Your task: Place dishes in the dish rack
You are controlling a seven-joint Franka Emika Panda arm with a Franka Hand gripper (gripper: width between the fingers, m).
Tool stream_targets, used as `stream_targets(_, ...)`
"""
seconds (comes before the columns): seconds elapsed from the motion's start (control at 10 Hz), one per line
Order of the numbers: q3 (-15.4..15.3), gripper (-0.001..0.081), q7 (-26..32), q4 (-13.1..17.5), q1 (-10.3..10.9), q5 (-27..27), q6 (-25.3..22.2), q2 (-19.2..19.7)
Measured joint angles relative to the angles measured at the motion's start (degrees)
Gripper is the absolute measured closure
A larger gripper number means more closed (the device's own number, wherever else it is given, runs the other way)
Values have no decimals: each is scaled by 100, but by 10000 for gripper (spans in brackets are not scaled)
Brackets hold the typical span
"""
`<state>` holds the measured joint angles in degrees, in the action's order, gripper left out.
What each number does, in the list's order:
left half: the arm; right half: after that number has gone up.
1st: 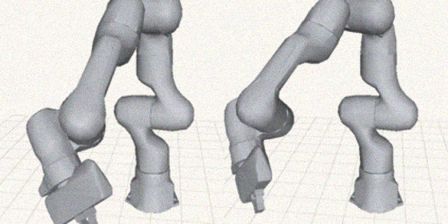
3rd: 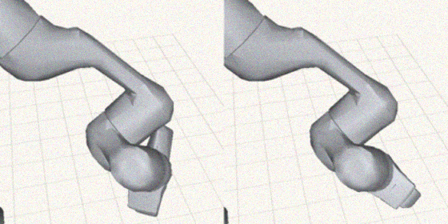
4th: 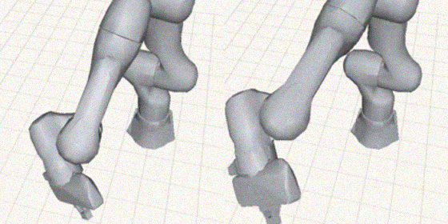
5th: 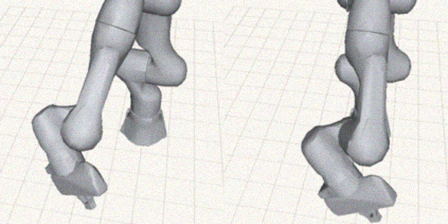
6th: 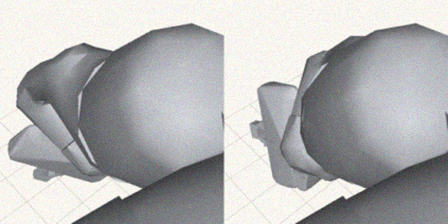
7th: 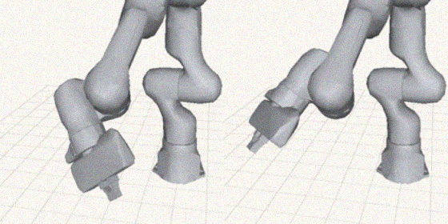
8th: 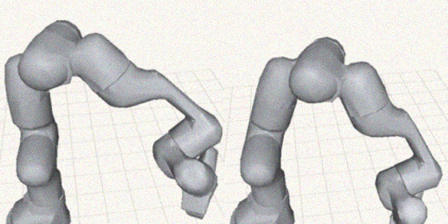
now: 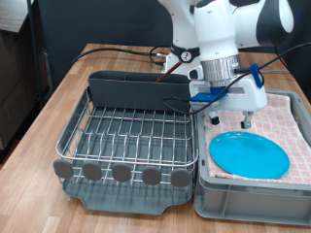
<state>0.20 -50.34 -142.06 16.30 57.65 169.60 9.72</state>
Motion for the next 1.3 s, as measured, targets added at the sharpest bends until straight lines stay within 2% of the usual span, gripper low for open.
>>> stream_targets(0.9,-18,3,-20,336,2,-37,5,419)
stream_targets(1.3,-73,3,1,419,0,72,77,485)
